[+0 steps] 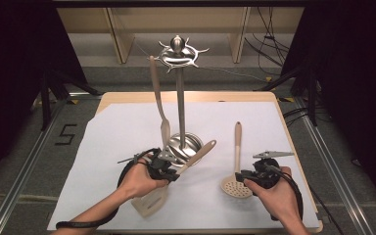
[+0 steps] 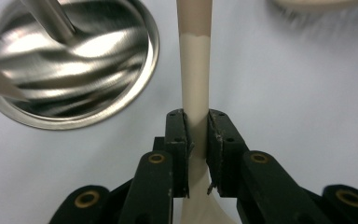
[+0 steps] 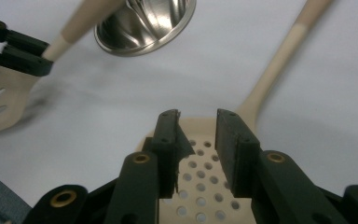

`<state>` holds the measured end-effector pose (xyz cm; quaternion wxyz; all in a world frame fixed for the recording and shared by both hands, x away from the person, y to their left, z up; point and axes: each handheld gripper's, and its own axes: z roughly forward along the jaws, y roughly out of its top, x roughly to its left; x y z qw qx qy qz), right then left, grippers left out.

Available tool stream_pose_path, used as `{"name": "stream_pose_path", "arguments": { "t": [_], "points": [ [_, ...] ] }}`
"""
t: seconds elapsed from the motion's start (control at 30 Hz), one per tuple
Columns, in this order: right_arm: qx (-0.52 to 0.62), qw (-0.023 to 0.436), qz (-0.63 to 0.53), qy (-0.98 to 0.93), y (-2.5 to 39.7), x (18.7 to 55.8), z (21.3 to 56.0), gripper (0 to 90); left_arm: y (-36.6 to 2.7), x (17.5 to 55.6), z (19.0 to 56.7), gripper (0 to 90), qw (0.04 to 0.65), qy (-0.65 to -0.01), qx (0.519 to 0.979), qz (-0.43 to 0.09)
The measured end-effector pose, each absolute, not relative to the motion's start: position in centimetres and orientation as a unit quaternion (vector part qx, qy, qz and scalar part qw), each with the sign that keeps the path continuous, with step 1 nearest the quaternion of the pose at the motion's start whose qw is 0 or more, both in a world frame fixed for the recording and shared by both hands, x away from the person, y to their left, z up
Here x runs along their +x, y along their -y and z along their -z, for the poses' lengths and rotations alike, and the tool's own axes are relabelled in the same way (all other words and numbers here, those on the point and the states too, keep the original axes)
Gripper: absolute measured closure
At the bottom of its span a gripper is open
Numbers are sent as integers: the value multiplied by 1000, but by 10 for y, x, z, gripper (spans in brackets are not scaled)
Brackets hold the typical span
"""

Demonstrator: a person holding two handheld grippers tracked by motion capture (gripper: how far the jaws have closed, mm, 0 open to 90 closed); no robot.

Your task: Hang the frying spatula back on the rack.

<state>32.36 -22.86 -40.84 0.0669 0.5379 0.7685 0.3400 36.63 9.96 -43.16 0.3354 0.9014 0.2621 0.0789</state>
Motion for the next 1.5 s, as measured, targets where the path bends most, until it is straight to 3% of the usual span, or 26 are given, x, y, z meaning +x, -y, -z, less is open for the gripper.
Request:
{"name": "stream_pose_path", "arguments": {
  "t": [0.23,0.37,0.6,0.63,0.9,1.5],
  "points": [
    [534,79,-360,-761,226,325,413,694,-118,351,414,787,437,-287,849,-82],
    [551,50,-352,-756,224,322,410,693,-128,346,406,787,461,-281,836,-99],
    [547,40,-351,-759,224,322,409,690,-139,334,394,787,518,-292,795,-121],
    [538,58,-356,-762,224,323,411,689,-141,332,392,787,524,-292,790,-126],
    [543,85,-331,-767,223,324,411,689,-151,322,380,786,557,-286,764,-153],
    [546,85,-329,-766,222,325,412,681,-164,311,366,786,587,-290,735,-177]
  ]
}}
